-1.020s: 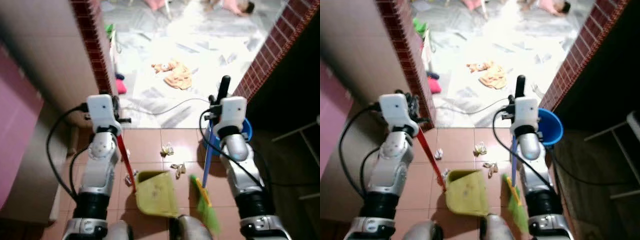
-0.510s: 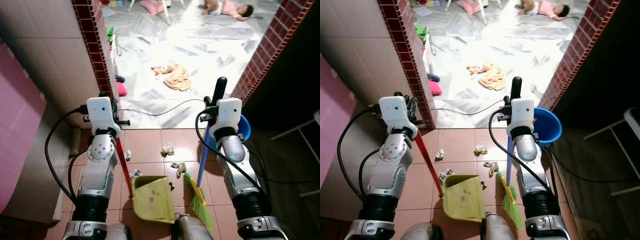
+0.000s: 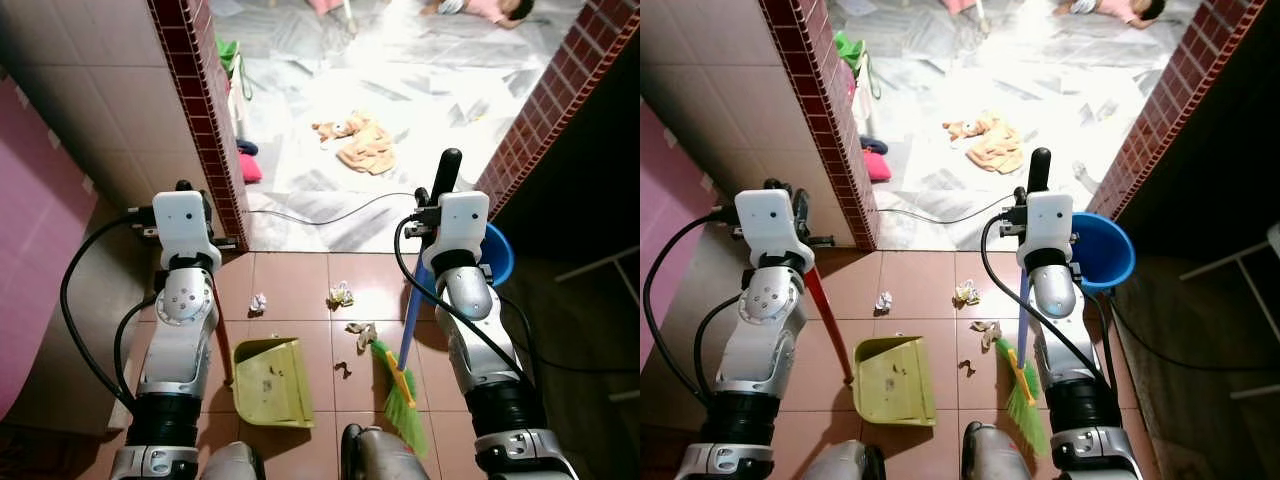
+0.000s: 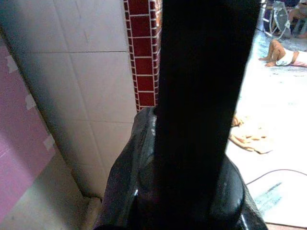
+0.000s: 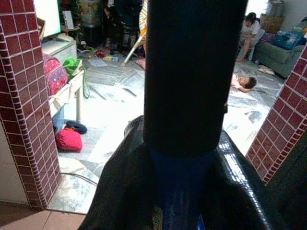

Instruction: Sweep floor

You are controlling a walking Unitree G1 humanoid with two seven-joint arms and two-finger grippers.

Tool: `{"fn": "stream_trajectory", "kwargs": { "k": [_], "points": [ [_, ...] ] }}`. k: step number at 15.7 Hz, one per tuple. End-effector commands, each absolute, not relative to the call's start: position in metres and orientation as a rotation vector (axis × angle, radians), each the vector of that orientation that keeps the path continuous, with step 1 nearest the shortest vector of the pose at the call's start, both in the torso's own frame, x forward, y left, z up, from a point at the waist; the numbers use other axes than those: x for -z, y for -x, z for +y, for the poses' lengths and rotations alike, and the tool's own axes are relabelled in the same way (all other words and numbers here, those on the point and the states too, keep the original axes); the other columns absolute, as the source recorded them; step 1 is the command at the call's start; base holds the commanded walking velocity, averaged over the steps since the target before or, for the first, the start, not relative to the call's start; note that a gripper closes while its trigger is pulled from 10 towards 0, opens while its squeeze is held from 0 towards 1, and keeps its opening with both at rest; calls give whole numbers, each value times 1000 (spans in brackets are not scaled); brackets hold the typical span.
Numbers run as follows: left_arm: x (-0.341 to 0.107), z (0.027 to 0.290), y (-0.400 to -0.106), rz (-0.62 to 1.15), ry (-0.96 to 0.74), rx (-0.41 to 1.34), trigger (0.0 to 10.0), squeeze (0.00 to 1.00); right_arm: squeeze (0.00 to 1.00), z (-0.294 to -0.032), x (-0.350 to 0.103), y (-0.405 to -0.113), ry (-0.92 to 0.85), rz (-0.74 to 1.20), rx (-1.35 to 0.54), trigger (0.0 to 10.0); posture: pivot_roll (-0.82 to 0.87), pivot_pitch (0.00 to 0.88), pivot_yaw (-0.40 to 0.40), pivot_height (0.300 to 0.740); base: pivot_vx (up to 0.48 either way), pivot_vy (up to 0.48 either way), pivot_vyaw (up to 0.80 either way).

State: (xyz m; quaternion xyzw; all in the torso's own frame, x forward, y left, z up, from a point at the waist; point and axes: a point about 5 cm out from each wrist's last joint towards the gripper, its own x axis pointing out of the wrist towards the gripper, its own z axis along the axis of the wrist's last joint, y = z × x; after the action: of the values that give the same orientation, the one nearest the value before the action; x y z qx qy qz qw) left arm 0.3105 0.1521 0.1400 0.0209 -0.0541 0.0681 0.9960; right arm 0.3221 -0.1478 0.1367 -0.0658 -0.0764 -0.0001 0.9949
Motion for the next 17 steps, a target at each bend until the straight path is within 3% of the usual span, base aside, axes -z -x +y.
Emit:
{"fn": "stream_trajectory", "kwargs": {
  "k": [1, 6, 12, 17],
  "points": [
    [-152, 148, -311, -167, -41, -120, 10000, 0, 0, -154, -137, -319, 148, -152, 37, 10000, -32, 174, 28, 740, 274, 0, -500],
    [-151, 141, -312, -155, -68, -110, 10000, 0, 0, -157, -137, -319, 157, -147, 55, 10000, -36, 158, 29, 740, 449, 0, -549],
    [-151, 145, -312, -166, -54, -163, 10000, 0, 0, -153, -136, -324, 145, -148, 11, 10000, -34, 138, 15, 740, 453, 0, 0],
    [-148, 140, -310, -164, -41, -152, 10000, 0, 0, -150, -137, -326, 144, -151, -6, 10000, -33, 139, 10, 740, 0, 0, 0]
  ]
}}
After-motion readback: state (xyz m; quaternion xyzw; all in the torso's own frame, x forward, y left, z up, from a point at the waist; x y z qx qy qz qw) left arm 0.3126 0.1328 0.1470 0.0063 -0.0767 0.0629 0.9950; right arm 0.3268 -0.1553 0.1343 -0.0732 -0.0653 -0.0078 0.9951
